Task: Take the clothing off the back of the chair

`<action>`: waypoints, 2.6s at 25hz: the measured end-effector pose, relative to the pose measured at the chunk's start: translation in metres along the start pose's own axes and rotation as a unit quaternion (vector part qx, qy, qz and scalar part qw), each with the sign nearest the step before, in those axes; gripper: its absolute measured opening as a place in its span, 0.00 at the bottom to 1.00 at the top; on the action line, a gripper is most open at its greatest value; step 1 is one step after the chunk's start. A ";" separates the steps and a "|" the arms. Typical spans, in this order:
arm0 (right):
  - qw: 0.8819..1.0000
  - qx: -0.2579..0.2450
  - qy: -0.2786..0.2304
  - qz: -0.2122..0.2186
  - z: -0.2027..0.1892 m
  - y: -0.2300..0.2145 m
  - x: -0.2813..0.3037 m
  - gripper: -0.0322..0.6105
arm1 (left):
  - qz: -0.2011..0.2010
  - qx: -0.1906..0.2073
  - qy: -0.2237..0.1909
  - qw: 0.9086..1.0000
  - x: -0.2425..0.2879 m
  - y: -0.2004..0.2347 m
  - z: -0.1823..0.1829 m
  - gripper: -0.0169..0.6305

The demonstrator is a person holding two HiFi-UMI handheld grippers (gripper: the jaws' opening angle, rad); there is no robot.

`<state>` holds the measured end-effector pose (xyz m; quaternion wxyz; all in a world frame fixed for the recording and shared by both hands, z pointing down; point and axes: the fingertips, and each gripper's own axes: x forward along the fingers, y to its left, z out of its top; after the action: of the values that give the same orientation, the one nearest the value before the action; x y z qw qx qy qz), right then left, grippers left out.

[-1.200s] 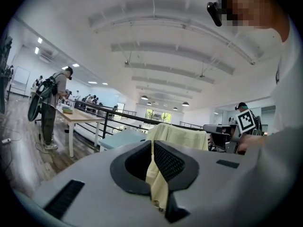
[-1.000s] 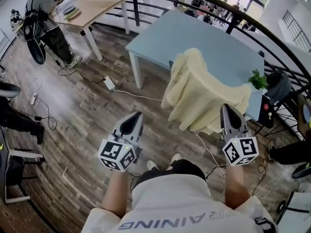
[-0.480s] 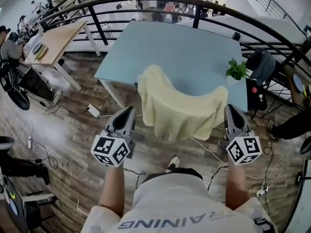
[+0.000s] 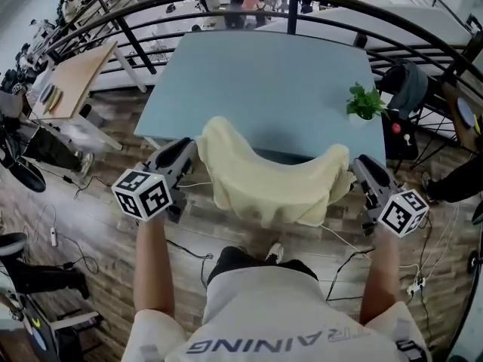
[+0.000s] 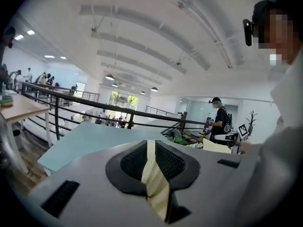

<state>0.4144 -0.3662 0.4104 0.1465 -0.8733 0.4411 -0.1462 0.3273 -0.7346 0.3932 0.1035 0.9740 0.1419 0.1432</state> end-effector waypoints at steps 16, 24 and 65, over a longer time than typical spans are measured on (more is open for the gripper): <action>0.958 0.145 0.140 0.203 -0.034 -0.014 0.041 0.54 | -0.308 -0.144 0.199 0.919 0.107 0.023 -0.025 0.50; 0.963 0.112 0.140 0.202 -0.032 -0.004 0.049 0.14 | -0.344 -0.111 0.210 0.909 0.102 0.012 -0.027 0.25; 0.993 -0.044 -0.113 0.009 0.015 0.087 -0.124 0.10 | 0.093 0.055 -0.117 0.987 -0.153 -0.122 -0.015 0.09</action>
<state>0.2867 -0.3128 0.3474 0.1576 -0.8859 0.4355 -0.0259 0.1518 -0.6642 0.3395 0.0514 0.9972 0.0456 0.0295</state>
